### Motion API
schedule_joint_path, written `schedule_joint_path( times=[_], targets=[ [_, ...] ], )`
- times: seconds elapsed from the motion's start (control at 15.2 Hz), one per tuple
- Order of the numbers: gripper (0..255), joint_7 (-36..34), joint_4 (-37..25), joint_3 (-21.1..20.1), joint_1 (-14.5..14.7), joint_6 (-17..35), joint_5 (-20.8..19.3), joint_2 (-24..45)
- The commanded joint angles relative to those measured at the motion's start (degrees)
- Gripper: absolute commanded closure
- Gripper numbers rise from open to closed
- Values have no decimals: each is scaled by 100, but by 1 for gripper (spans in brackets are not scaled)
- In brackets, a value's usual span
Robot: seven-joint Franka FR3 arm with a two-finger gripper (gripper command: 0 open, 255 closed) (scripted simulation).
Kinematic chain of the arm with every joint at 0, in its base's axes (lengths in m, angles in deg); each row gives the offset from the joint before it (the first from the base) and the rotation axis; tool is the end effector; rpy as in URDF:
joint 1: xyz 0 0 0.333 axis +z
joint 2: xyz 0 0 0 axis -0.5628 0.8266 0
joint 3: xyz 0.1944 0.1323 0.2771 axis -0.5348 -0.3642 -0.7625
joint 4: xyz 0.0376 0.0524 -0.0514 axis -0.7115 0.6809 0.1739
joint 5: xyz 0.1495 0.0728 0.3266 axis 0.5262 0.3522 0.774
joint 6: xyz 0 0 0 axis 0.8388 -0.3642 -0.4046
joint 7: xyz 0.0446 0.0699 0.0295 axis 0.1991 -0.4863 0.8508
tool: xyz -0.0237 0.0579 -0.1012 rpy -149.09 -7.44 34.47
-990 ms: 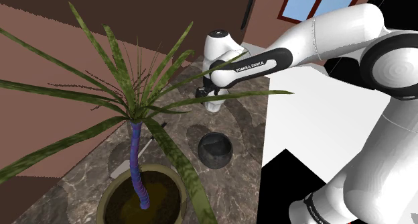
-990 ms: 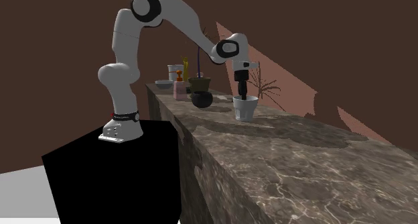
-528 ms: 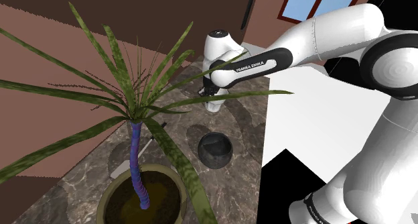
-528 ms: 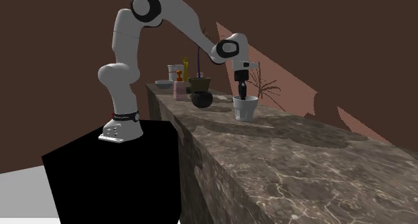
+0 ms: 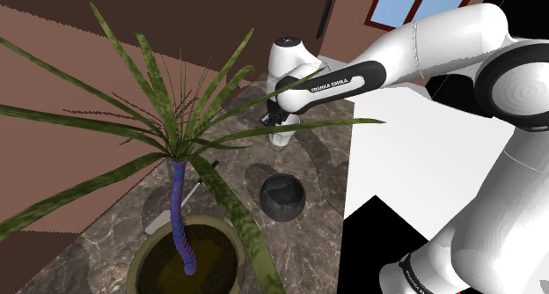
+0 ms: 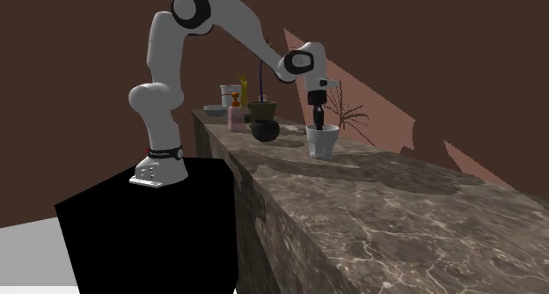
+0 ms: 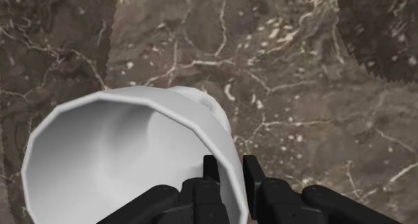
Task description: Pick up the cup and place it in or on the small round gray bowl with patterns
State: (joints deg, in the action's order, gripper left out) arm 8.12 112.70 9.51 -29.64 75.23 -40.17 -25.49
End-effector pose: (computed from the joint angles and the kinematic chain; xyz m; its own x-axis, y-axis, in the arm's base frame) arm 0.5951 0.0974 0.4040 0.9941 0.0640 0.0873 0.0471 -0.9819 0.1836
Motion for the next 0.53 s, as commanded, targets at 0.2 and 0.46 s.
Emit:
schedule_joint_path(
  times=[0.2, 0.46],
  targets=[
    [255, 96, -147, -24, -5, -308, 81, -171],
    [255, 174, -292, -39, -8, -572, 143, -299]
  ],
)
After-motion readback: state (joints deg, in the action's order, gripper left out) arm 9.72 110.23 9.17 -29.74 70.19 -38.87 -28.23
